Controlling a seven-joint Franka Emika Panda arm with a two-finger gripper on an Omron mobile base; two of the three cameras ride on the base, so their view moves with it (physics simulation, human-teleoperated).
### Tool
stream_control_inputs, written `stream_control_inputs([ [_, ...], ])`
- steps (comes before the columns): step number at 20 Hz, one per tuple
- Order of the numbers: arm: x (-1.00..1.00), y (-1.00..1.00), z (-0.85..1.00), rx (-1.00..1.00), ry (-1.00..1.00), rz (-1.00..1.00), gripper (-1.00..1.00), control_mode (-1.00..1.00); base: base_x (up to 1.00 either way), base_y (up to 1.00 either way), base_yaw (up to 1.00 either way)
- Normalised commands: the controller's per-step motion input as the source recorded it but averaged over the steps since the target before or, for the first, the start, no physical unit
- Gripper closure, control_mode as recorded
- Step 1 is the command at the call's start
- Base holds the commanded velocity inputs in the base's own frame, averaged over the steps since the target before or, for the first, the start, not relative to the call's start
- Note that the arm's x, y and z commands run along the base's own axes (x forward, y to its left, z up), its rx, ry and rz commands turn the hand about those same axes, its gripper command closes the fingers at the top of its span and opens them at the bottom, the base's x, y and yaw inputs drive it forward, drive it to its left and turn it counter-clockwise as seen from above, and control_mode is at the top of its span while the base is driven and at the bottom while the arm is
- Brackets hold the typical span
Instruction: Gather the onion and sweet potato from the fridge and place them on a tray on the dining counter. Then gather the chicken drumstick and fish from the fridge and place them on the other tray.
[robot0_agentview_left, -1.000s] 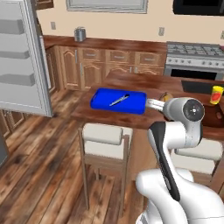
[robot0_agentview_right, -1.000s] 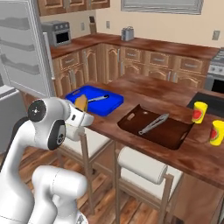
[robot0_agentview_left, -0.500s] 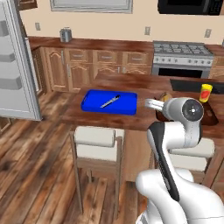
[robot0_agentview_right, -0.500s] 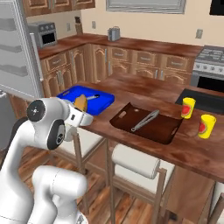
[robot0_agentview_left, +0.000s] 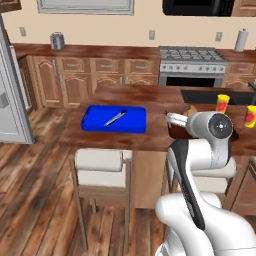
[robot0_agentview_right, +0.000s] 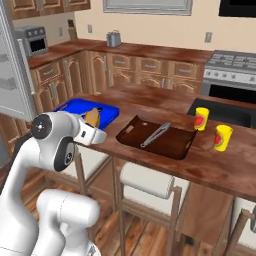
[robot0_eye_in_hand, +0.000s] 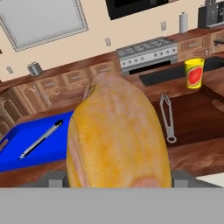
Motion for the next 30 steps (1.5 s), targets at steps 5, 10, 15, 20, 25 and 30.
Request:
stream_control_inputs([
  [5, 0.00, 0.00, 0.00, 0.00, 0.00, 0.00, 1.00, 1.00, 0.30, -0.18, -0.13],
  [10, 0.00, 0.00, 0.00, 0.00, 0.00, 0.00, 1.00, 1.00, 0.34, -0.09, -0.12],
  [15, 0.00, 0.00, 0.00, 0.00, 0.00, 0.00, 1.00, 1.00, 0.37, -0.05, -0.12],
  [20, 0.00, 0.00, 0.00, 0.00, 0.00, 0.00, 1.00, 1.00, 0.28, 0.00, -0.09],
  [25, 0.00, 0.00, 0.00, 0.00, 0.00, 0.00, 1.00, 1.00, 0.23, 0.00, -0.03],
  [30, 0.00, 0.00, 0.00, 0.00, 0.00, 0.00, 1.00, 1.00, 0.33, 0.00, -0.02],
])
